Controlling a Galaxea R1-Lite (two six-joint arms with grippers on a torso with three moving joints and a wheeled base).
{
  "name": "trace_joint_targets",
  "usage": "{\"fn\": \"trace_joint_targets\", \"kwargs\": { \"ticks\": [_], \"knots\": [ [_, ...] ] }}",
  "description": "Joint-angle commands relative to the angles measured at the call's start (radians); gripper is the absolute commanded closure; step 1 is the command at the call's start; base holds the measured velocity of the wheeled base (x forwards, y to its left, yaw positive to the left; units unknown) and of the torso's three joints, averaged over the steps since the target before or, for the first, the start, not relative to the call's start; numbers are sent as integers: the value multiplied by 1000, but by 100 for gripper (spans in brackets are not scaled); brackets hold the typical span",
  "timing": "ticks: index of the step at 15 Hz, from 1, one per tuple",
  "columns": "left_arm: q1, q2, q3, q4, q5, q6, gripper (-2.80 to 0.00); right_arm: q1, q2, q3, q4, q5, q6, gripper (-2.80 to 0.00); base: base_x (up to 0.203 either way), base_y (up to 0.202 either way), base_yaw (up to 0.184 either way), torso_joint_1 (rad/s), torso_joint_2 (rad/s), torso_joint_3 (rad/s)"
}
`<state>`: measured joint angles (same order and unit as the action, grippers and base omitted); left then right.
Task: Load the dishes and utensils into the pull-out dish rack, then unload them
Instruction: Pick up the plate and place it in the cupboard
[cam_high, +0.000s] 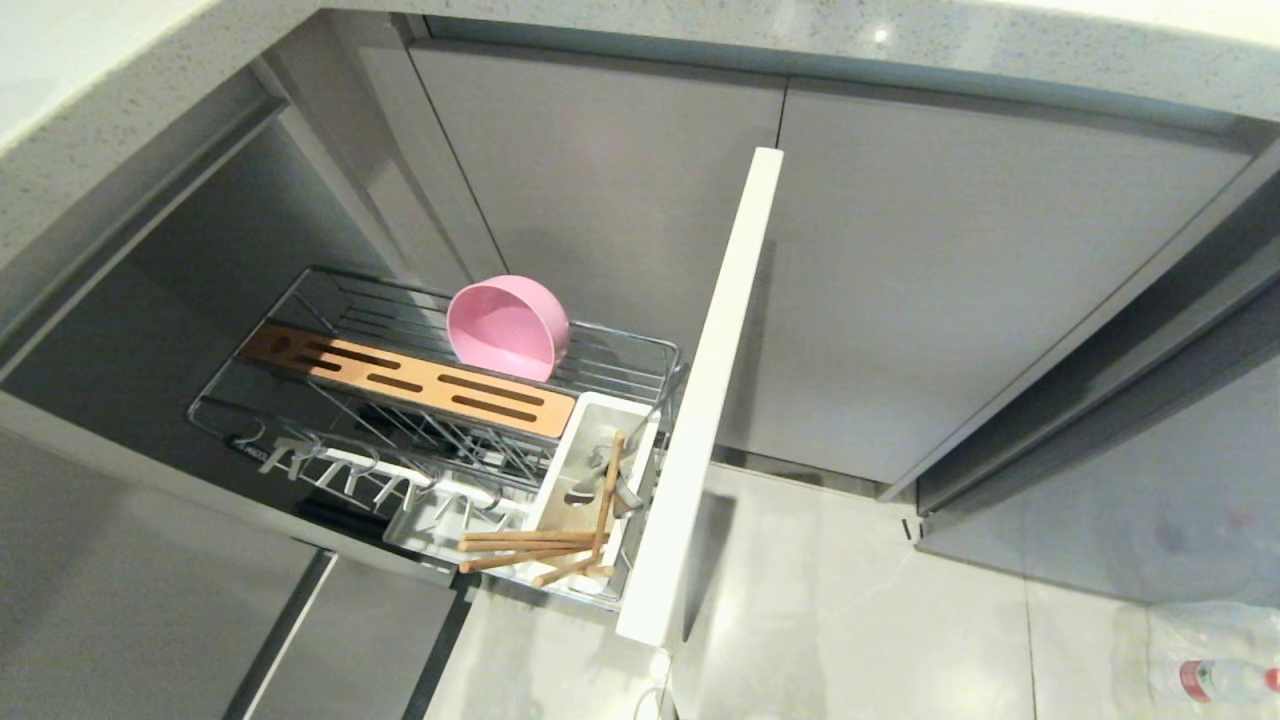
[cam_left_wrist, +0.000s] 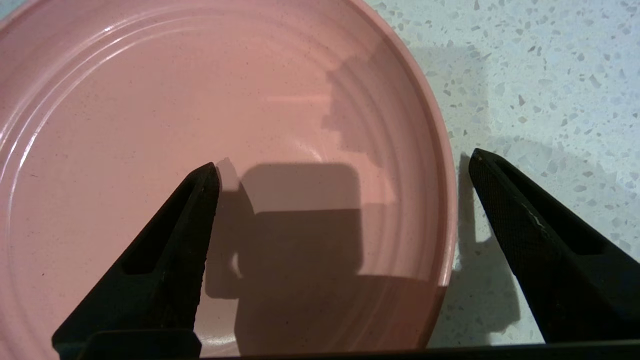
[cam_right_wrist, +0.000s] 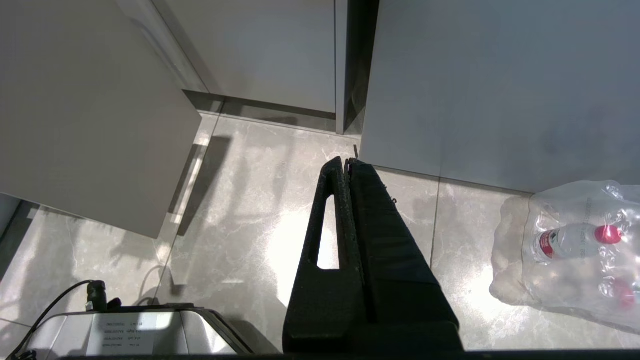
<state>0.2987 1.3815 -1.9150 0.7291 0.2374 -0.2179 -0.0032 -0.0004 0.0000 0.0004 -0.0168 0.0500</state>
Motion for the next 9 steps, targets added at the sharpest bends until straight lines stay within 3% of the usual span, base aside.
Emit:
{"fn": "trace_joint_targets", "kwargs": {
  "ticks": [1, 2, 3, 4, 9],
  "knots": [
    [0, -5, 5, 4, 2, -1, -280, 0, 0, 2, 0, 0, 1, 0, 0, 0, 0, 0, 0, 0],
    [0, -7, 12, 4, 2, -1, -280, 0, 0, 2, 0, 0, 1, 0, 0, 0, 0, 0, 0, 0],
    [0, -7, 17, 4, 2, -2, -185, 0, 0, 2, 0, 0, 1, 0, 0, 0, 0, 0, 0, 0],
    [0, -8, 17, 4, 2, -3, 0, 0, 0, 2, 0, 0, 1, 0, 0, 0, 0, 0, 0, 0],
    [0, -10, 17, 4, 0, -1, 0, 0, 0, 2, 0, 0, 1, 0, 0, 0, 0, 0, 0, 0]
  ]
}}
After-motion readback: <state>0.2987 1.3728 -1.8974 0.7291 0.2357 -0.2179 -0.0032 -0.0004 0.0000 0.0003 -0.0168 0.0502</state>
